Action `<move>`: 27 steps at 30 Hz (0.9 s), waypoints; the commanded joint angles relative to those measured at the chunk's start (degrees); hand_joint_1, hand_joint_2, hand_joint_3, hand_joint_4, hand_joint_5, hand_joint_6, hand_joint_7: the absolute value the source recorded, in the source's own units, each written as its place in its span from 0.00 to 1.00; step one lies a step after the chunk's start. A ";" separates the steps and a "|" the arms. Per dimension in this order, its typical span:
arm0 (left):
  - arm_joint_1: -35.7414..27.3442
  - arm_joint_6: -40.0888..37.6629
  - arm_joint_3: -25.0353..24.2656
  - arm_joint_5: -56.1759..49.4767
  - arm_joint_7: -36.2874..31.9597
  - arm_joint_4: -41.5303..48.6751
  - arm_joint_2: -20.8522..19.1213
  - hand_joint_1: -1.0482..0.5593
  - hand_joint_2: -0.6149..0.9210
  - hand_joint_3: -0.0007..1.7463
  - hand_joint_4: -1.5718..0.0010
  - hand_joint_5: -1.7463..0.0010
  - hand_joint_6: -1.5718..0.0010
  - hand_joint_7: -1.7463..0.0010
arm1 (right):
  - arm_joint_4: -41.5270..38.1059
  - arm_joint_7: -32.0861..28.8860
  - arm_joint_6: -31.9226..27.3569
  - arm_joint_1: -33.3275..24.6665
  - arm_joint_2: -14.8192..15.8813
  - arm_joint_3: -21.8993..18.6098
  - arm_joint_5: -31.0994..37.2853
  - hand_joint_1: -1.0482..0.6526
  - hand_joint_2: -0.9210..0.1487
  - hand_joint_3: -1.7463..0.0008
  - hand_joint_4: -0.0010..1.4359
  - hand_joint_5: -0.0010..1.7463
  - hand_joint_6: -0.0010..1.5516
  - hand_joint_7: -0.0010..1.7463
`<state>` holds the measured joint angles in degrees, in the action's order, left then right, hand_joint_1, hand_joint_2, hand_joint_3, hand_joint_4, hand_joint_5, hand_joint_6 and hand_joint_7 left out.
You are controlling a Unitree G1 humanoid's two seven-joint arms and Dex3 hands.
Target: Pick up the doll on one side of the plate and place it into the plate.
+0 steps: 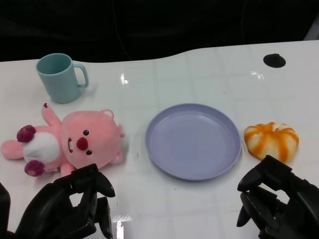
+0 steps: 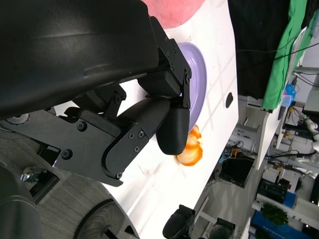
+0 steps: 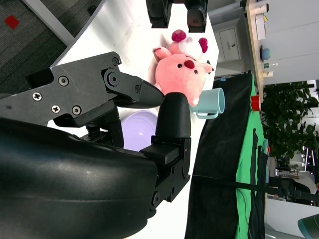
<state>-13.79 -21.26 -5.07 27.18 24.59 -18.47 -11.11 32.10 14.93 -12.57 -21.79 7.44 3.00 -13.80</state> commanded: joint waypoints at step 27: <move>0.54 -0.02 -0.49 -0.19 -0.07 -0.14 -0.99 0.60 0.68 0.77 0.46 0.00 0.48 0.14 | 0.38 -0.26 -0.24 0.20 0.55 -0.31 -0.16 0.42 0.01 0.64 0.37 1.00 0.26 0.94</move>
<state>-13.79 -21.27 -5.14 27.18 24.59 -18.49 -11.15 32.15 14.90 -12.76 -21.79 7.43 3.00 -13.94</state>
